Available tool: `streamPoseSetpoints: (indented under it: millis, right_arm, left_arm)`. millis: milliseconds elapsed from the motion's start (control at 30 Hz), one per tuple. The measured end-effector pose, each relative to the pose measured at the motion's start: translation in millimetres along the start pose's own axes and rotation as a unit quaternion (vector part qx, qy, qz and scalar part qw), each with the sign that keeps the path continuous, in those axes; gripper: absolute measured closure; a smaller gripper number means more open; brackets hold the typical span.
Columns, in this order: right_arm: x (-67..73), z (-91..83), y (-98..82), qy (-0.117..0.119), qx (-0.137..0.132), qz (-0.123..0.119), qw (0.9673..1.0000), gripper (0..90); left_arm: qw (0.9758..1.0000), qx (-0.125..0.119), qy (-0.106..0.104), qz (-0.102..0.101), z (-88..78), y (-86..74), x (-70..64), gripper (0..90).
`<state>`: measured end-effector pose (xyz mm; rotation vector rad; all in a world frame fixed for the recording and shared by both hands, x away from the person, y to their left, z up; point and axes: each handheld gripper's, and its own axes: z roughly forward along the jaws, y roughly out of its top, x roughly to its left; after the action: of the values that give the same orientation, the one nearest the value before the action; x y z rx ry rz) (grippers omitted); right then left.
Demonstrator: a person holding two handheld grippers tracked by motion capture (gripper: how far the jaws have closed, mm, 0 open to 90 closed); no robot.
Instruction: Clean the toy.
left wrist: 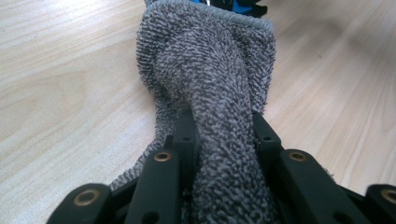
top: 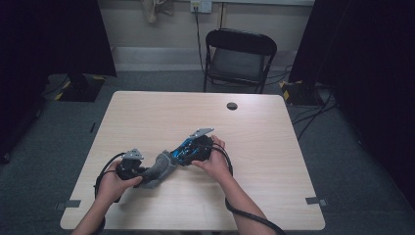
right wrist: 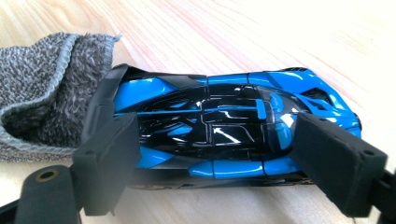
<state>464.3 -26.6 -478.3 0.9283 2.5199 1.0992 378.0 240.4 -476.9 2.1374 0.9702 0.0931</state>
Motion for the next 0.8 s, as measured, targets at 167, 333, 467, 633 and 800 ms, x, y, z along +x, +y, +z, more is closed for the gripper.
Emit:
streamPoseSetpoints:
  millis: [167, 333, 467, 633, 800]
  right_arm:
    - [-4.0, -5.8, -1.6, 0.013, -0.004, -0.006, 0.9999, 16.6]
    - [-9.0, -15.7, -3.8, 0.027, -0.005, -0.014, 0.9995, 14.8]
    - [-16.5, -24.2, -9.6, 0.027, -0.004, -0.014, 0.9995, 14.9]
    - [-25.6, -37.8, -15.1, 0.026, -0.005, -0.009, 0.9996, 14.9]
    - [-33.5, -50.5, -19.2, 0.021, -0.010, -0.007, 0.9997, 15.1]
  left_arm:
    - [1.0000, -0.001, -0.001, 0.008, -2.1, 1.6, -3.3, 70.0]
    - [0.9997, -0.002, -0.010, 0.023, -4.8, 4.9, -12.2, 69.9]
    - [0.9992, -0.004, -0.018, 0.037, -7.6, 7.9, -23.1, 69.9]
    - [0.9980, -0.004, -0.030, 0.056, -4.3, 15.2, -38.2, 69.9]
    - [0.9962, -0.008, -0.046, 0.074, 6.0, 29.3, -52.2, 69.7]
